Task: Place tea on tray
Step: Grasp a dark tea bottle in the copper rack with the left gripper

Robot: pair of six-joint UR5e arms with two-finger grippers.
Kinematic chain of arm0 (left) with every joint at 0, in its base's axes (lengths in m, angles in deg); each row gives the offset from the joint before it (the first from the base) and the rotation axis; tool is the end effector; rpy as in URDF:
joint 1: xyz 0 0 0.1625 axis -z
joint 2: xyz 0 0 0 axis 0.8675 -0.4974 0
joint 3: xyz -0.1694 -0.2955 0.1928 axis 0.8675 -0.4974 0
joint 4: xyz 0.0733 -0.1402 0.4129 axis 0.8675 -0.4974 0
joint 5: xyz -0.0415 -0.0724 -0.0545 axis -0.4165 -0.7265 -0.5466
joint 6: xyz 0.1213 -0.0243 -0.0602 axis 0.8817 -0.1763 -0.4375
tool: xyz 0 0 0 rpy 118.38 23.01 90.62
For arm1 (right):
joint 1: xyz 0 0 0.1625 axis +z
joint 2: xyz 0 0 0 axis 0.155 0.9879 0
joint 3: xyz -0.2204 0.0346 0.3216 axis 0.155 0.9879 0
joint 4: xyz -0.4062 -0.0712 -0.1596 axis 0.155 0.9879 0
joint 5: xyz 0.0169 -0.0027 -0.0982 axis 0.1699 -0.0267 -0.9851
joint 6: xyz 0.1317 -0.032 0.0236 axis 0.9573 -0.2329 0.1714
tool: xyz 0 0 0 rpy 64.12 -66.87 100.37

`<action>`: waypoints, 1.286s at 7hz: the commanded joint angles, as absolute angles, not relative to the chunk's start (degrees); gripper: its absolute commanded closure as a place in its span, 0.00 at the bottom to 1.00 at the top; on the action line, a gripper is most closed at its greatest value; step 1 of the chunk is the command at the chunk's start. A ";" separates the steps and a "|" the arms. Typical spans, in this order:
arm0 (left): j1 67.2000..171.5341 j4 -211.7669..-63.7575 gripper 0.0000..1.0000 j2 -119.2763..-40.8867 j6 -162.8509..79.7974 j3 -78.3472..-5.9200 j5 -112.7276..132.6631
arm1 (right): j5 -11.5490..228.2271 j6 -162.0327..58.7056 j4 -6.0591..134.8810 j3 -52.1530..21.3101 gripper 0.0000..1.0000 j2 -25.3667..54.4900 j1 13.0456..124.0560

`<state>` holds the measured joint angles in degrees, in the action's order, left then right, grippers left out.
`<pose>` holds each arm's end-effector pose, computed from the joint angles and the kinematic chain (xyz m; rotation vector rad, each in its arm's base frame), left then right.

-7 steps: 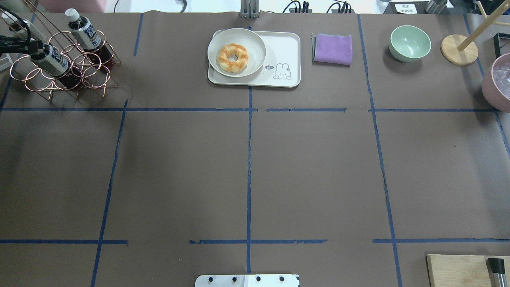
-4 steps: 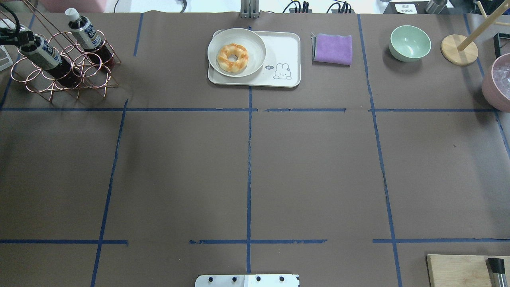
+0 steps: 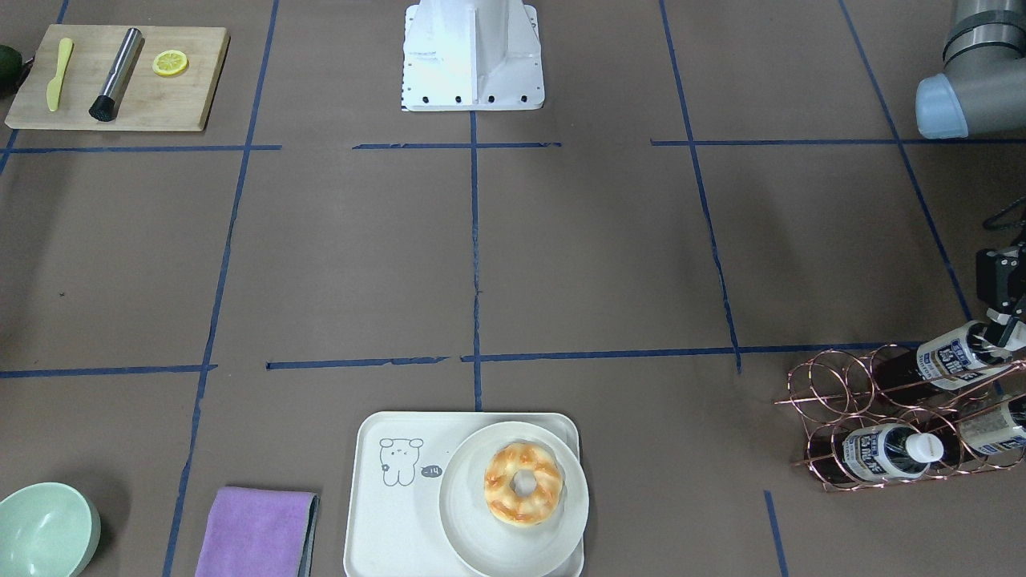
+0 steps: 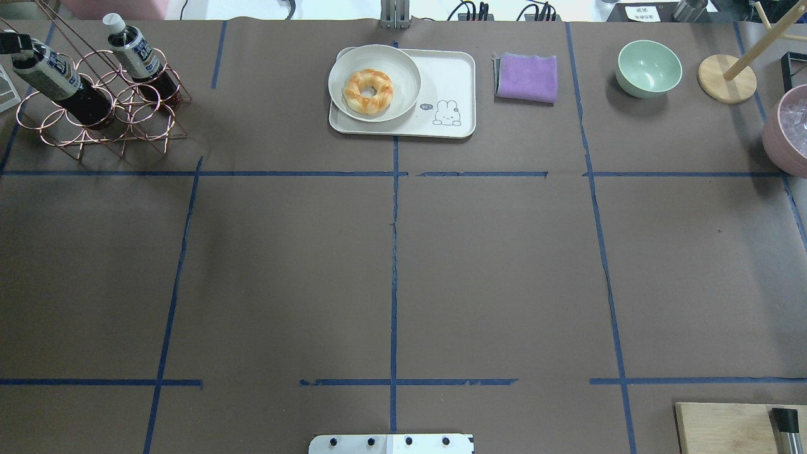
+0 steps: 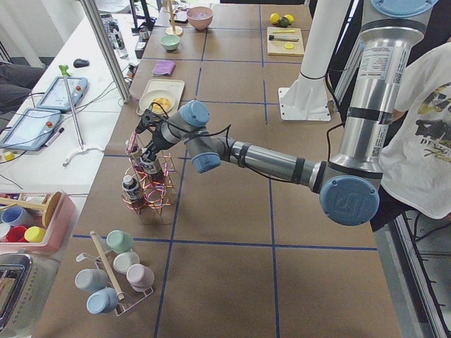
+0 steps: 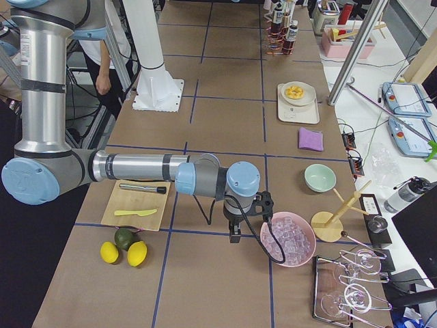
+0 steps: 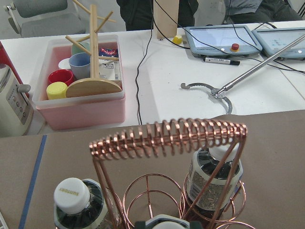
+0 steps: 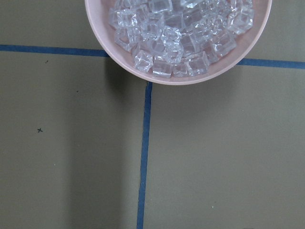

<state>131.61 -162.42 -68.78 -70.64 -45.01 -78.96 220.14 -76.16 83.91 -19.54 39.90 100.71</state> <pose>0.1193 -0.6232 0.4306 0.7653 0.8379 -0.1965 0.0513 -0.4768 0.6434 -0.0053 -0.7854 -0.0728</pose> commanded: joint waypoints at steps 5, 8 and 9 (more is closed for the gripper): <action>135.75 -155.34 1.00 -68.49 -70.65 -52.15 -82.58 | 220.23 -76.07 83.91 -19.46 0.00 39.94 100.59; 136.81 -141.53 1.00 -68.57 -71.52 -62.29 -86.89 | 220.23 -76.07 83.90 -19.46 0.00 39.85 100.33; 136.20 -136.84 1.00 -68.66 -71.71 -66.52 -86.37 | 220.23 -76.07 83.90 -19.54 0.00 39.85 100.24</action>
